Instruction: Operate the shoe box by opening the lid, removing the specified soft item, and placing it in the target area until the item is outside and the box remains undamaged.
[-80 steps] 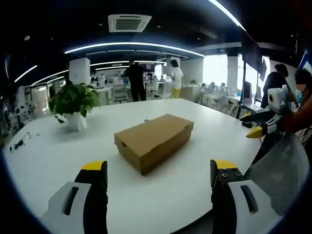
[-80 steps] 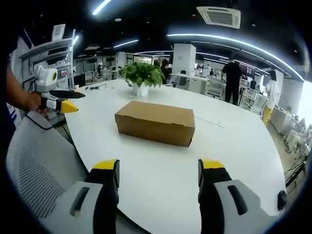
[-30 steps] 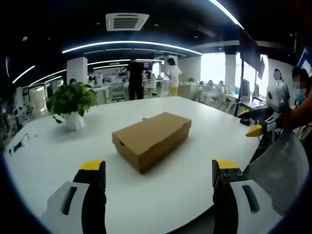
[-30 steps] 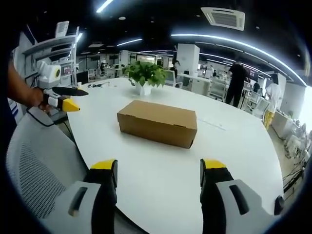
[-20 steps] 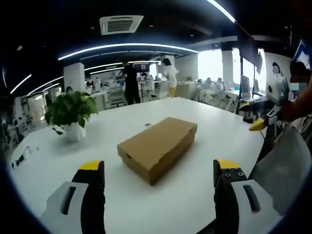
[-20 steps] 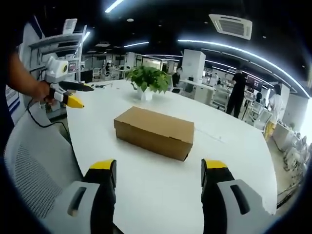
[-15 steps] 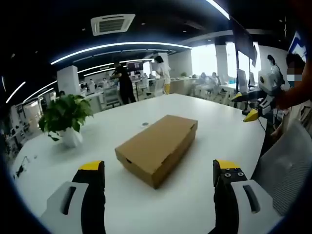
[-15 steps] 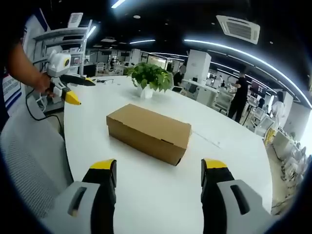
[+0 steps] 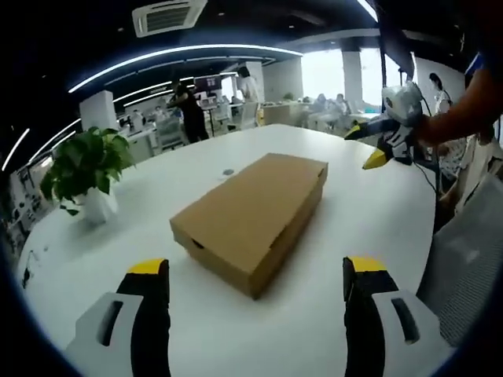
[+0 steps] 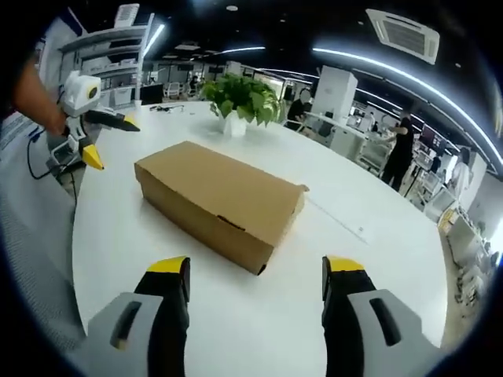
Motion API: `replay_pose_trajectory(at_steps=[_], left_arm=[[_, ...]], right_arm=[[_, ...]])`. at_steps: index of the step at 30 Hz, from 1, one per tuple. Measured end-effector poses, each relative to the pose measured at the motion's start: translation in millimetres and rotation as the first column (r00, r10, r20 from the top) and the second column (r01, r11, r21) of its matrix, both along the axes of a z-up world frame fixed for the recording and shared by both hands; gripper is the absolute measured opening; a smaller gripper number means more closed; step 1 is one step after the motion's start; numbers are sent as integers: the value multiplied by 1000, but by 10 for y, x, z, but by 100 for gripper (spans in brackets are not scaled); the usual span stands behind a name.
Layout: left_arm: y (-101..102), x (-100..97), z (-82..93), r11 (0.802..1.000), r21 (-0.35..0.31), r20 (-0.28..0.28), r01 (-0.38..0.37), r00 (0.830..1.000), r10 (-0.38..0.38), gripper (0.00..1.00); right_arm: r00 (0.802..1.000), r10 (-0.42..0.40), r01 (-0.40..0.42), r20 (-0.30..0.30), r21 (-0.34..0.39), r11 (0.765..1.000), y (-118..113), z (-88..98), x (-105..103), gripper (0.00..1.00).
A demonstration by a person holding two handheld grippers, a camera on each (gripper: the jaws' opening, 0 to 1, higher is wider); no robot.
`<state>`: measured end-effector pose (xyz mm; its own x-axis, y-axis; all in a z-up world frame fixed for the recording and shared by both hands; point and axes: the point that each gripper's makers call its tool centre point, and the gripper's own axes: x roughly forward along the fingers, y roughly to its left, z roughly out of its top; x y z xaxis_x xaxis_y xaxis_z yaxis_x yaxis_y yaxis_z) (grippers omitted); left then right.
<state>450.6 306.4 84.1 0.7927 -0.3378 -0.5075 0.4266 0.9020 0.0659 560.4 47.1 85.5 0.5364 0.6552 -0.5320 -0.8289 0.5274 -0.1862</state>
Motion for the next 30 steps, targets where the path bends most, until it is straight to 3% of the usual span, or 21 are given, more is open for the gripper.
replay_pose_trajectory(at_steps=[8,13,30], left_arm=[[-146,134,-170,1000,-14,-25,16,1000,-16,91],[-111,271,-322,998,-50,-53,-42,998,39,88],[-122,327,-429,993,-89,-62,-72,996,67,84]], right_arm=[[998,53,-54,-35,-23,998,120,-223,107,64],[996,71,-73,-56,-32,997,178,-351,181,63],[988,132,-134,-74,-21,991,365,-450,289,61]])
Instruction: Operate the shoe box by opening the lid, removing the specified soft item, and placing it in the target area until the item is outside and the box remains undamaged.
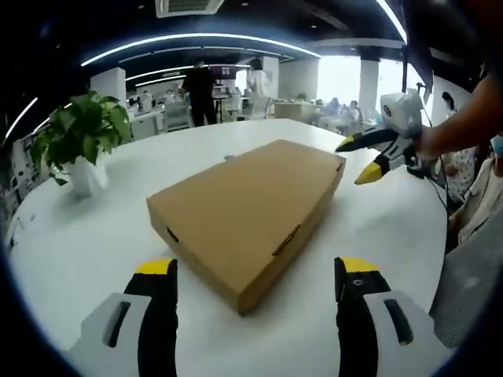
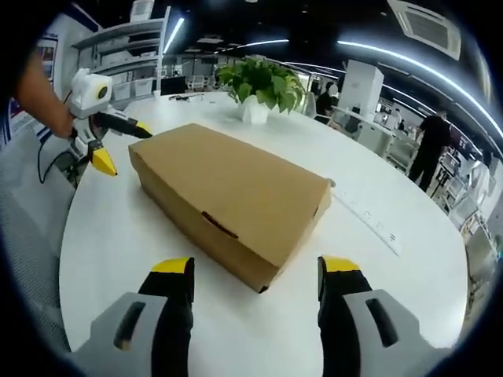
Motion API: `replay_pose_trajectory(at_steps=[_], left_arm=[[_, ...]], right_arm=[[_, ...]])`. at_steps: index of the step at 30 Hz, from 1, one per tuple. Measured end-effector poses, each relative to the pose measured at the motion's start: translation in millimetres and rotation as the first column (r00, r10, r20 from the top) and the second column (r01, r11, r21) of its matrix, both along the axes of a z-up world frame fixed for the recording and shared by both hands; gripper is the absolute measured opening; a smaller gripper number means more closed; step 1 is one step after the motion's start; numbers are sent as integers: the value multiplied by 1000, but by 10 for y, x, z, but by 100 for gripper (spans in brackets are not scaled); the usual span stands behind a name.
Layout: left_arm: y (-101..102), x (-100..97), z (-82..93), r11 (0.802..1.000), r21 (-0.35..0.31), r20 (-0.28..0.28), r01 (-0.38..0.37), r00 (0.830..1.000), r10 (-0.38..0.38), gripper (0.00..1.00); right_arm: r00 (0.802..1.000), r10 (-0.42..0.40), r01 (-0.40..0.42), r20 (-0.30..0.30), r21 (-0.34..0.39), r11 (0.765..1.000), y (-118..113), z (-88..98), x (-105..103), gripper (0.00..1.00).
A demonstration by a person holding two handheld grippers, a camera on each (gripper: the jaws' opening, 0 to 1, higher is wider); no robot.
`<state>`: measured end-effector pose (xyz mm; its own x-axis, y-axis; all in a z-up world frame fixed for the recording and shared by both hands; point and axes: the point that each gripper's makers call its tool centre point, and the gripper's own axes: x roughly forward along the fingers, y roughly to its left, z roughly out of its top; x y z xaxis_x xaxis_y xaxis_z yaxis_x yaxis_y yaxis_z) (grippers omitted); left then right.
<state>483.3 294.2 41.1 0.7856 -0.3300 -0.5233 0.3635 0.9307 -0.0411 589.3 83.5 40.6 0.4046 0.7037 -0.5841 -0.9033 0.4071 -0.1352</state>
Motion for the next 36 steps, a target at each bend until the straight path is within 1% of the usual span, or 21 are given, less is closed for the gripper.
replay_pose_trajectory(at_steps=[10,16,18,22,24,26,28,29,32,36], left_arm=[[-59,63,-27,1000,-13,0,6,1000,-6,81],[-39,95,-54,1000,-15,-6,-11,1000,11,79],[-7,104,-49,1000,-11,-3,-20,1000,20,75],[41,123,-48,999,-12,1,-31,1000,31,69],[76,139,-56,999,2,1,-43,999,43,64],[114,157,-70,998,31,2,-54,999,54,59],[114,169,-79,998,32,3,-61,998,60,59],[121,175,-83,997,47,14,-62,998,62,59],[115,182,-97,996,52,30,-71,997,69,60],[122,194,-99,996,58,47,-73,996,71,60]], right_arm=[[1000,27,-26,-13,9,1000,79,-43,-8,59],[999,38,-38,-36,10,999,131,-110,-30,57],[998,47,-47,-41,12,999,154,-120,-44,56],[998,32,-31,-46,22,999,173,-124,-13,56],[999,27,-26,-47,23,999,174,-123,-7,56],[999,18,-17,-48,27,999,174,-119,2,55],[999,11,-10,-52,31,999,179,-113,-2,54],[999,7,-6,-51,32,999,181,-107,-4,54],[999,-4,6,-54,39,999,195,-85,-14,53],[998,-16,18,-57,41,999,222,-80,-43,55]])
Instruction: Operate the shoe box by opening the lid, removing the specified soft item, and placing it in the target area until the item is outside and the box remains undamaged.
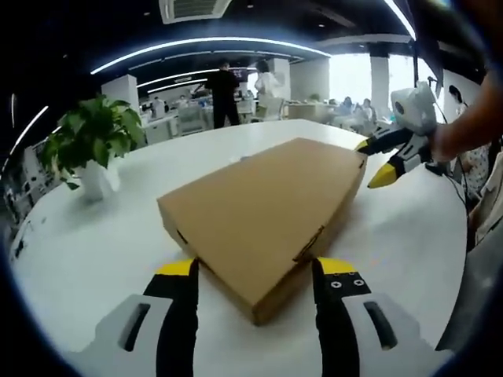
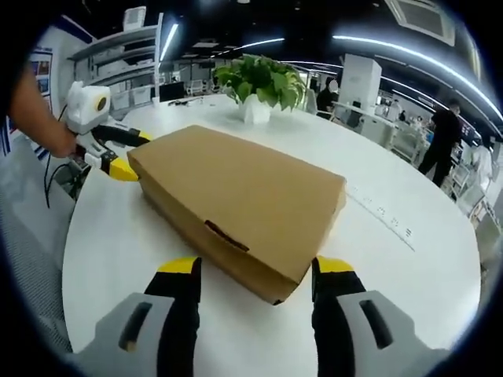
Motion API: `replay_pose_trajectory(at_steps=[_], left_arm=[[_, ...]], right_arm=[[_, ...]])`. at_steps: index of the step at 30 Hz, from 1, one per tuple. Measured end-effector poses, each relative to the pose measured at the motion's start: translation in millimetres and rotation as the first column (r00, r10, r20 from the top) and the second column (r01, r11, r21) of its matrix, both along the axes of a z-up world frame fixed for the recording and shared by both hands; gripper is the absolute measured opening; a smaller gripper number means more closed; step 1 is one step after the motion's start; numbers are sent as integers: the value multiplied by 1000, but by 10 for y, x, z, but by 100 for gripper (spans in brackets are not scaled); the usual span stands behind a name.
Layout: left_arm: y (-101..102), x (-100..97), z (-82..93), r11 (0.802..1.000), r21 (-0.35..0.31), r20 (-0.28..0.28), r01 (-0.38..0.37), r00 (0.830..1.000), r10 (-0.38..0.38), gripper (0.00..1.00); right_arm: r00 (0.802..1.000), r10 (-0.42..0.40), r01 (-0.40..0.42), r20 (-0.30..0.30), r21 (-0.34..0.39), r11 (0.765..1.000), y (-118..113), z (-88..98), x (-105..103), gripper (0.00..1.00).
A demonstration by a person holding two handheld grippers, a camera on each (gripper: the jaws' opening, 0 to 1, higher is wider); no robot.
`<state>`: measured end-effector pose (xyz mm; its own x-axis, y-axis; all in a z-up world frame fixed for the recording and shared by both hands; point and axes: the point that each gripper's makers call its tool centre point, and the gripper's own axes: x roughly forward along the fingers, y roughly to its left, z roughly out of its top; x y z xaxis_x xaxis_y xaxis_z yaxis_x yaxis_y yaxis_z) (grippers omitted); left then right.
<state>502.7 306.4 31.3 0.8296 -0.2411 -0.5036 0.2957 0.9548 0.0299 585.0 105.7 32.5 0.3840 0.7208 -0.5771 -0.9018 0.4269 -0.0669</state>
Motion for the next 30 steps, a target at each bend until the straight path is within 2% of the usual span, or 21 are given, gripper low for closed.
replay_pose_trajectory(at_steps=[6,11,17,30], left_arm=[[6,1,-2,1000,-1,6,11,1000,-11,60],[21,19,2,1000,-10,4,9,1000,-9,63],[15,32,6,999,-30,9,14,1000,-14,67],[-39,15,6,995,-34,6,95,995,-95,71]], right_arm=[[1000,-16,16,4,-4,1000,10,13,-15,55],[1000,-27,28,7,-17,999,-57,36,-56,43],[999,-49,49,8,-27,998,-126,30,-155,36],[990,-139,139,3,-3,990,-223,21,-469,35]])
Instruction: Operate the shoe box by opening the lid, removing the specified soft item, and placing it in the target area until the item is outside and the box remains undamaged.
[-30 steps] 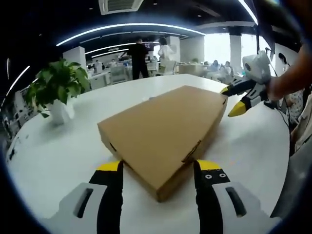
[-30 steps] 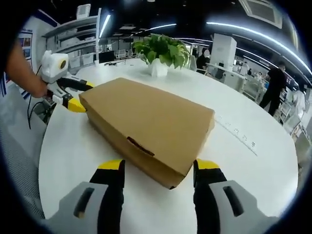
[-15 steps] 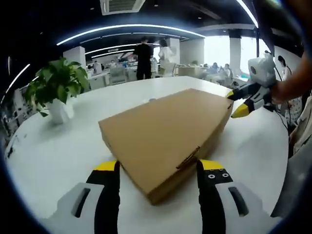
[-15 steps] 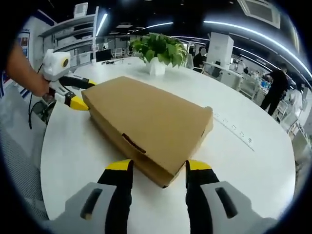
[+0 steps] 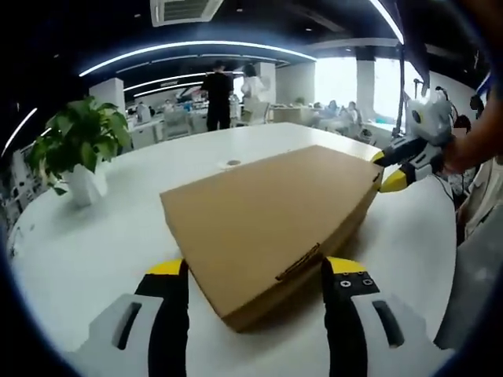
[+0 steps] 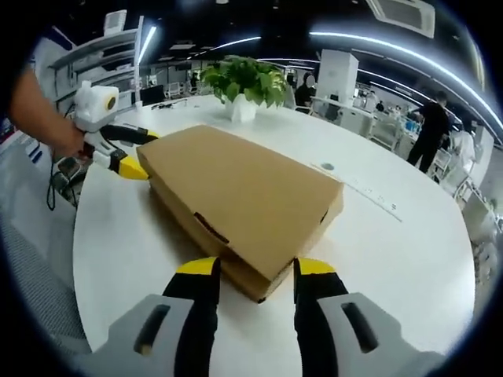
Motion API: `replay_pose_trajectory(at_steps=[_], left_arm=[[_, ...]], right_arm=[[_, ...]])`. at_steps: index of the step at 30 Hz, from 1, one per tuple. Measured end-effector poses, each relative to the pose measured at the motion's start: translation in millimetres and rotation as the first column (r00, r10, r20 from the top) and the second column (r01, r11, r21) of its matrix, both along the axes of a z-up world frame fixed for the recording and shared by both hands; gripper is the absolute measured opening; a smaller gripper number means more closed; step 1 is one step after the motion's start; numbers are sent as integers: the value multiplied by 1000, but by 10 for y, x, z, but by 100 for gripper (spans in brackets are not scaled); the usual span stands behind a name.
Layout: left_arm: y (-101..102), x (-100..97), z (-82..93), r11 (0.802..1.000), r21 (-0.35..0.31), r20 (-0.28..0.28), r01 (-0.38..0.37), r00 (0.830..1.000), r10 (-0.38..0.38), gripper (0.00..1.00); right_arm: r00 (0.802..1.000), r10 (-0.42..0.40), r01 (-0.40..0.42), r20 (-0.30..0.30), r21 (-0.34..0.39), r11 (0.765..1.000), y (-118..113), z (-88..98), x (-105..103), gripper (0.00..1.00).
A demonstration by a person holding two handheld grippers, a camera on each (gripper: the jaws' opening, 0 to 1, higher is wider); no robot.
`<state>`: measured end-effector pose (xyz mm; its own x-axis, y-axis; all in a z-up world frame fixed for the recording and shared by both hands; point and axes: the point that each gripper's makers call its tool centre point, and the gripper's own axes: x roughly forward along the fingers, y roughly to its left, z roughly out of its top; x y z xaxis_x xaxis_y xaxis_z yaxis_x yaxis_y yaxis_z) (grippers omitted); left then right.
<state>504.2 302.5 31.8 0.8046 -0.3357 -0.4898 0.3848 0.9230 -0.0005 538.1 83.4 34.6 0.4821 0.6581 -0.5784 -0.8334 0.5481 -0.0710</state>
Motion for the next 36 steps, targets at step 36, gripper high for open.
replay_pose_trajectory(at_steps=[36], left_arm=[[-201,-145,8,993,-4,20,115,993,-115,69]], right_arm=[[995,-94,94,23,4,996,-282,-38,-346,34]])
